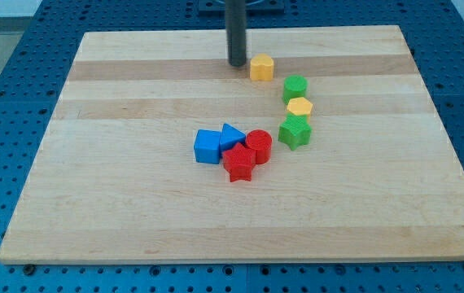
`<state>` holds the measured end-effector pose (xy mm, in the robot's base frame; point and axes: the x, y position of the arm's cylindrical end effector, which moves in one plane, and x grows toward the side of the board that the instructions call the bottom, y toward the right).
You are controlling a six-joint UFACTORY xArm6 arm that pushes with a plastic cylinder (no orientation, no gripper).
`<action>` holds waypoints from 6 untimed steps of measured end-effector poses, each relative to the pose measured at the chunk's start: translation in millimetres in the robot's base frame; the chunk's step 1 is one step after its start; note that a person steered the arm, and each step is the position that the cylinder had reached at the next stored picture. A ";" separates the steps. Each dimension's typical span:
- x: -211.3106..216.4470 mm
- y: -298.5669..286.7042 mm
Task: Move your arm closer to the red circle
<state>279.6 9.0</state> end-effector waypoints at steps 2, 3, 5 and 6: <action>78.6 47.4; 94.3 51.6; 102.1 31.6; 134.3 13.5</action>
